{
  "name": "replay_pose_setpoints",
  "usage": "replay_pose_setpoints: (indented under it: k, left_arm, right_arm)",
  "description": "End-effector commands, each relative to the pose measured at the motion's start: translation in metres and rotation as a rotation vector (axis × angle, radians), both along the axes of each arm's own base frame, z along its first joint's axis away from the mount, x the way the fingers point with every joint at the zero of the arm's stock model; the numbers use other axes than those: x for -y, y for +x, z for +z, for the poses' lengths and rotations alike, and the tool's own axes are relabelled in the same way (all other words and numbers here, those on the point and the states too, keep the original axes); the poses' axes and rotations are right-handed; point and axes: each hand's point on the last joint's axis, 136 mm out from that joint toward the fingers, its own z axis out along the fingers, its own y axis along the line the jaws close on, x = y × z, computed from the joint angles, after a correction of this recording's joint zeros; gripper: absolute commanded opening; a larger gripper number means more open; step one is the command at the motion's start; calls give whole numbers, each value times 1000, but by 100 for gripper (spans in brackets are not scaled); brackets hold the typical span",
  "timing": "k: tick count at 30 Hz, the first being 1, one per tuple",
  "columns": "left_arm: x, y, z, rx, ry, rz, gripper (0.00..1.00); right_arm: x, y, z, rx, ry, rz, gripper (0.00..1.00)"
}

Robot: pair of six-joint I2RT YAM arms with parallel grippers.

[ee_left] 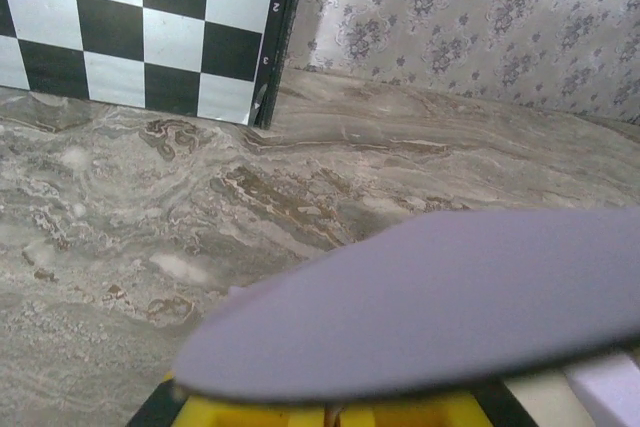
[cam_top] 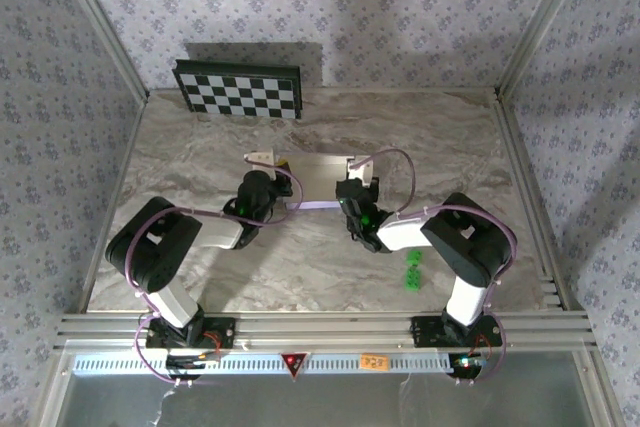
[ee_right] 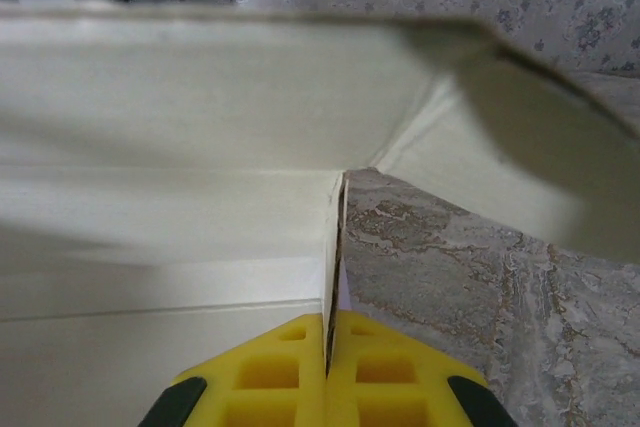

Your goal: Fold the paper box

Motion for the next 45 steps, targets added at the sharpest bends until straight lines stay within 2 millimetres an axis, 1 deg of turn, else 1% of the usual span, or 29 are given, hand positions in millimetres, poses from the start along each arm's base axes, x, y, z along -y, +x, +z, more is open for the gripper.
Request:
replay_pose_setpoints:
  k: [1, 7, 11, 13, 16, 18, 21, 25, 28, 33, 35, 36, 40, 43, 45]
  left_arm:
    - [26, -21, -4, -16, -76, -132, 11]
    - [30, -35, -16, -47, -75, -164, 14]
    - [28, -41, -24, -68, -70, -164, 16]
    - [23, -46, -22, -70, -74, -156, 21]
    - [13, -55, -14, -80, -49, -147, 33]
    - [6, -62, -4, -80, -26, -144, 40]
    - [-9, -74, 6, -89, 9, -125, 45]
    - [-23, -86, 18, -103, 44, -113, 48]
    - [-29, -92, 28, -107, 65, -110, 48]
    - [-34, -92, 57, -73, 87, -96, 48]
    - [-31, -89, 70, -67, 100, -110, 48]
    - [-26, -87, 76, -67, 104, -135, 49]
    - [0, -74, 88, -145, 128, -255, 48]
    - [15, -61, 86, -252, 122, -322, 44]
    - [21, -57, 78, -309, 110, -350, 42]
  right_arm:
    - [-15, -8, -18, -26, -48, 110, 0]
    - [-10, -16, -29, -33, -58, 119, 0]
    - [-5, -22, -39, -37, -74, 123, 0]
    - [-4, -23, -44, -38, -74, 125, 0]
    - [-4, -24, -46, -37, -75, 124, 0]
    - [-4, -24, -45, -36, -78, 125, 0]
    - [-5, -23, -45, -37, -84, 130, 0]
    - [-6, -22, -48, -43, -87, 130, 0]
    - [-6, -21, -48, -47, -90, 128, 0]
    - [-7, -20, -49, -53, -98, 130, 0]
    - [-7, -20, -49, -54, -103, 129, 0]
    - [-7, -20, -49, -54, -103, 129, 0]
    - [-8, -19, -48, -57, -110, 133, 1]
    - [-10, -18, -48, -59, -115, 138, 7]
    - [-11, -18, -47, -60, -116, 141, 11]
